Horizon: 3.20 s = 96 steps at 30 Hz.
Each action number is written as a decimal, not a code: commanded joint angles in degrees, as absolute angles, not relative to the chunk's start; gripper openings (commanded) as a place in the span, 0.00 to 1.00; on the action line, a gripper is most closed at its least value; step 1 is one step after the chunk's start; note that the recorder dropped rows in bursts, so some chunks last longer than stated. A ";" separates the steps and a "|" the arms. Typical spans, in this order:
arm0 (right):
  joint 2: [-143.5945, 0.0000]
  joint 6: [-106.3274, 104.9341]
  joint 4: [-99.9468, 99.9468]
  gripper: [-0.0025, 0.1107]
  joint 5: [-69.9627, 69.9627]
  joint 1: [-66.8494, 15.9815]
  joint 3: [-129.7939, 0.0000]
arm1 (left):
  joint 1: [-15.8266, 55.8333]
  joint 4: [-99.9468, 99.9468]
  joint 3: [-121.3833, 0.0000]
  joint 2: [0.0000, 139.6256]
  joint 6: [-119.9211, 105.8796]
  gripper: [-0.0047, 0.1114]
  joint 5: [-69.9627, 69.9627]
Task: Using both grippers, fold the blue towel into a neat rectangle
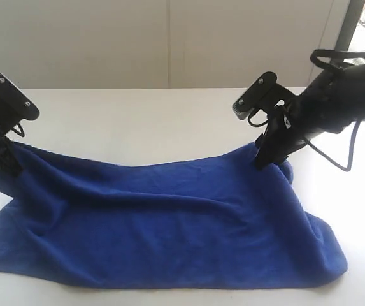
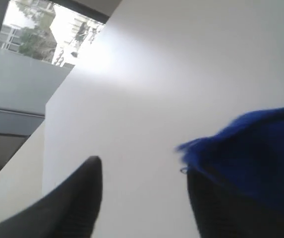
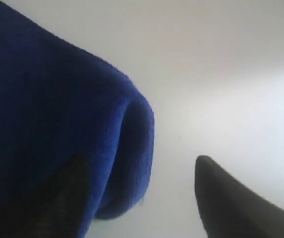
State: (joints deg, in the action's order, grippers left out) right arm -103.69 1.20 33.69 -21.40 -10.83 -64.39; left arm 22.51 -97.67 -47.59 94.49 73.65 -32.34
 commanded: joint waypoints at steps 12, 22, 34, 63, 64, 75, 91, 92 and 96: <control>-97.82 21.22 45.24 0.57 -37.46 -10.76 -69.29 | 33.34 -98.05 -50.66 89.02 75.09 0.68 -28.16; -94.27 0.36 15.06 0.39 -45.14 -10.76 -65.85 | 47.08 -91.13 -50.89 85.78 63.72 0.68 -53.08; -93.44 -29.33 -25.39 0.36 -47.10 -10.87 -58.72 | 25.85 -87.88 -50.69 92.01 62.73 0.80 -35.29; -107.61 -19.25 -10.38 0.05 -40.05 -10.87 -53.20 | 14.45 -95.67 -57.82 97.01 63.27 0.80 -29.11; -107.49 -19.24 -10.38 0.05 -40.05 -10.87 -53.20 | 14.45 -92.97 -57.82 96.67 62.94 0.80 -27.88; -107.49 -27.08 -20.11 0.05 -41.01 -11.75 -51.85 | 18.70 -43.21 -57.82 89.86 30.99 0.75 -22.55; -98.06 -29.87 -23.53 0.05 -43.43 -27.87 -52.62 | 35.10 -12.00 -54.97 91.61 8.61 0.37 -20.70; -95.77 -28.36 -21.30 0.05 -43.43 -27.27 -53.38 | 35.10 -12.00 -54.66 92.48 8.61 0.37 -20.70; -88.12 -8.76 0.00 0.05 -40.17 -22.67 -54.87 | 35.10 -11.60 -54.41 95.87 8.61 0.37 -19.78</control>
